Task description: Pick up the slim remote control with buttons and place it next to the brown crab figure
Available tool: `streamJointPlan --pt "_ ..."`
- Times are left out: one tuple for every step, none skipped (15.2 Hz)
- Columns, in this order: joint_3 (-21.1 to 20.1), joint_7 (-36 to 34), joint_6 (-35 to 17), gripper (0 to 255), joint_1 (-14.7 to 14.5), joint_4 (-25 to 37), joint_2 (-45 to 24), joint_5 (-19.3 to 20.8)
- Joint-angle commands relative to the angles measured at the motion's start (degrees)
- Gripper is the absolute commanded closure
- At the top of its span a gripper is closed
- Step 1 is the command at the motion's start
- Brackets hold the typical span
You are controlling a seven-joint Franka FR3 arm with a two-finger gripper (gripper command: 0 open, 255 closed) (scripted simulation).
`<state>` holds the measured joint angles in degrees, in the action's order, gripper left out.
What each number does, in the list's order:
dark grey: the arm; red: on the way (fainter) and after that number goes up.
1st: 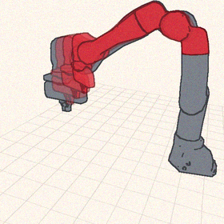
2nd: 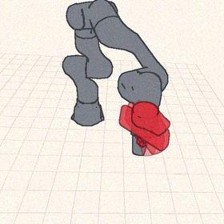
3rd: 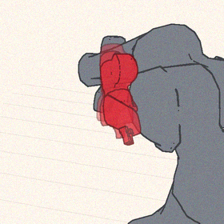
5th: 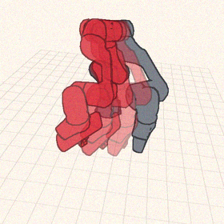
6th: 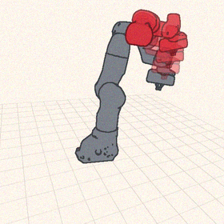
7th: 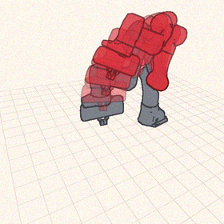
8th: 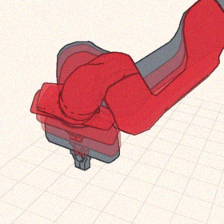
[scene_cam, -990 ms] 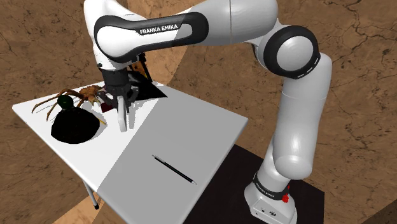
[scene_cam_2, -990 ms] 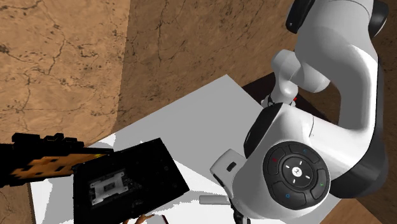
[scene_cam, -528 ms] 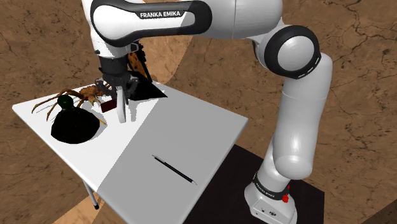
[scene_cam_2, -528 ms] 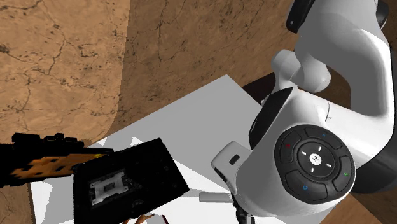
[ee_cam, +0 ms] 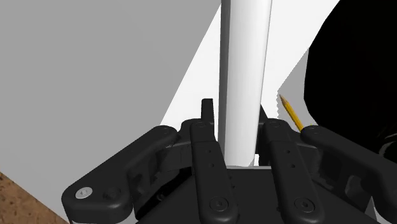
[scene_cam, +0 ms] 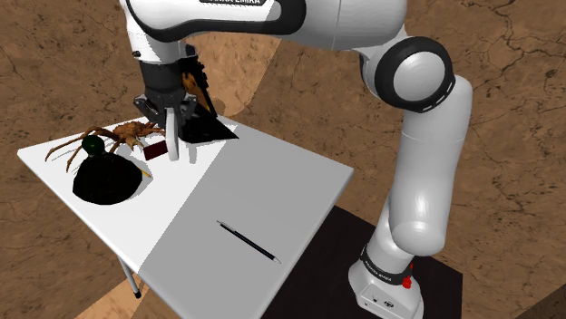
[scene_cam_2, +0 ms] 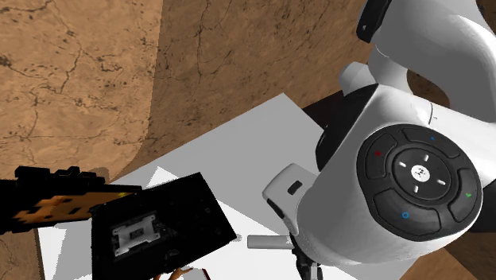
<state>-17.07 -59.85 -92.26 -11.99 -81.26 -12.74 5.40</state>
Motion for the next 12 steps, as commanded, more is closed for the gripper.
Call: streamJointPlan --pt "0.74 2.12 -0.24 255 1.46 -1.44 1.36 -0.49" --pt "1.24 3.47 -0.57 255 2.36 -2.51 2.20 -0.78" --pt "1.75 4.82 -0.87 255 3.24 -3.49 2.97 -1.05" --pt "2.29 6.17 -1.14 255 4.09 -4.37 3.68 -1.29" --pt "2.82 7.52 -1.38 255 4.93 -5.18 4.32 -1.51" --pt "3.37 8.87 -1.60 255 5.75 -5.90 4.90 -1.70" --pt "3.93 10.22 -1.80 255 6.56 -6.53 5.42 -1.87" --pt "4.50 11.57 -1.97 255 7.35 -7.09 5.87 -2.02" --pt "5.07 12.92 -2.13 255 8.13 -7.57 6.27 -2.14" --pt "5.68 14.30 -2.26 255 8.92 -7.98 6.61 -2.26" --pt "5.69 14.29 -3.07 255 8.94 -8.91 6.73 -2.28" --pt "5.71 14.28 -3.88 255 8.95 -9.81 6.83 -2.30"
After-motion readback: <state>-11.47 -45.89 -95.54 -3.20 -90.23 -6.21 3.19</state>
